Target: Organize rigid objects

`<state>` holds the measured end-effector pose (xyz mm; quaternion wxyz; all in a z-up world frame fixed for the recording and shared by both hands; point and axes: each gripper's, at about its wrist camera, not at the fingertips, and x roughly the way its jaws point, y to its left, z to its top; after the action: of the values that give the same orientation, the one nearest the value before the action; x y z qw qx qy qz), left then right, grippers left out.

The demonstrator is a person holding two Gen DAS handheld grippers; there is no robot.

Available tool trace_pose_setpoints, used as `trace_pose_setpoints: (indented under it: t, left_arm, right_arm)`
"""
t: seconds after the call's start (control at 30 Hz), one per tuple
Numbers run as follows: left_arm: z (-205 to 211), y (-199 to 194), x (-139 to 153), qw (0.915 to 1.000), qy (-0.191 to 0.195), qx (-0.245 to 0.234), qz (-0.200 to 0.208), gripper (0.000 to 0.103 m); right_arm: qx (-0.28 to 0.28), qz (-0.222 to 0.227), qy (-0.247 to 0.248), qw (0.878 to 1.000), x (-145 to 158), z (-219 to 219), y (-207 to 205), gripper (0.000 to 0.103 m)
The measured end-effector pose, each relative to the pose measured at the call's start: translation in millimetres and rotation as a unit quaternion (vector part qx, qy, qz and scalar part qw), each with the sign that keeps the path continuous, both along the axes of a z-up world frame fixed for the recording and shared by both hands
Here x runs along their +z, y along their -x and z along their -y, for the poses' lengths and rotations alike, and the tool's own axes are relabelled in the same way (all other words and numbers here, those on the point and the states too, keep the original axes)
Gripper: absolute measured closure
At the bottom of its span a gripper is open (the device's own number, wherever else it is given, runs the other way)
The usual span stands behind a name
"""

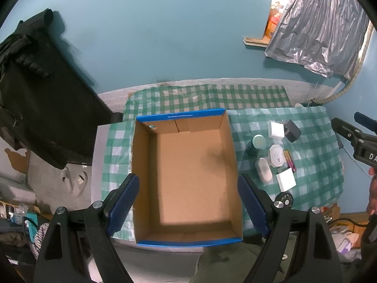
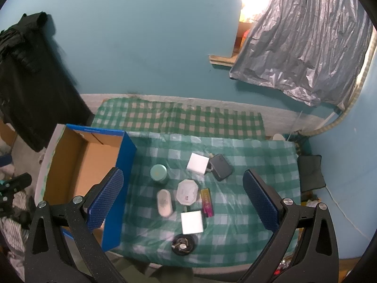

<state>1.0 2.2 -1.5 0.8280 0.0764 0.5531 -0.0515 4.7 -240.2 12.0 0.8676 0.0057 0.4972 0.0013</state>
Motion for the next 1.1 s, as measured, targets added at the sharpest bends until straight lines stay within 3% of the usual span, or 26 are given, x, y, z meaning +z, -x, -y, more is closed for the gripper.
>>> trace_pose_setpoints:
  t: [1.1]
  left_arm:
    - [4.7, -4.1, -1.7, 1.0000, 0.001, -0.008, -0.005, 0.017]
  right_arm:
    - [0.006, -0.003, 0.003, 1.000, 1.0, -0.8, -7.3, 0.002]
